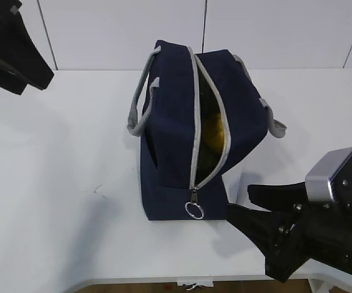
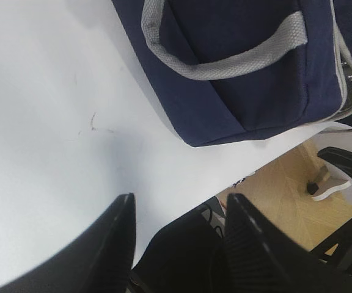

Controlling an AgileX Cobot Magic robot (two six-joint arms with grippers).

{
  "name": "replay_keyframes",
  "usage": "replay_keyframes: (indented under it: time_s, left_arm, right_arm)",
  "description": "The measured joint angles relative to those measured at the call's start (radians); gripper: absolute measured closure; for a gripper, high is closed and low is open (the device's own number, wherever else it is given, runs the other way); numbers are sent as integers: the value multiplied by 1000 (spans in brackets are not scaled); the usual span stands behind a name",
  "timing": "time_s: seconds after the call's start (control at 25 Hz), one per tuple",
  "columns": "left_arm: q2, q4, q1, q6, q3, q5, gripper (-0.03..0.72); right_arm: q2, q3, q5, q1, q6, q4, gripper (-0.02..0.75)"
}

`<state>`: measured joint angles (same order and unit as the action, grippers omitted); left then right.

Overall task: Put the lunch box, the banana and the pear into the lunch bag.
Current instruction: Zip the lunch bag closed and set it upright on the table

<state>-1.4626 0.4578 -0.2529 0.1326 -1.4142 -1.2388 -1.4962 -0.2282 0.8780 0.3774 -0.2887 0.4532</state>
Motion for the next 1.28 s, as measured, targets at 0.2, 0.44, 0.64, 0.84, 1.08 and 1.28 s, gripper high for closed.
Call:
replay_keyframes:
  time_s: [0.2,0.44,0.64,0.84,1.08,1.28]
  left_arm:
    - [0,-2,0,0,0,0,327]
    - [0,-3,0,0,0,0,327]
    - [0,-5,0,0,0,0,327]
    - [0,-5,0,0,0,0,327]
    - [0,-5,0,0,0,0,327]
    - [0,-5,0,0,0,0,327]
  right_arm:
    - [-72,-4,59,0,-3,2,305]
    - [-154,-14,135,2,-17,24,305]
    - [-236,-44,161,2,-48,46,305]
    - [-309,-53,191,2,-50,50,305]
    - [-374,-87,215,2,-52,60,305]
    - [-403,-113,225,2,-52,106,305]
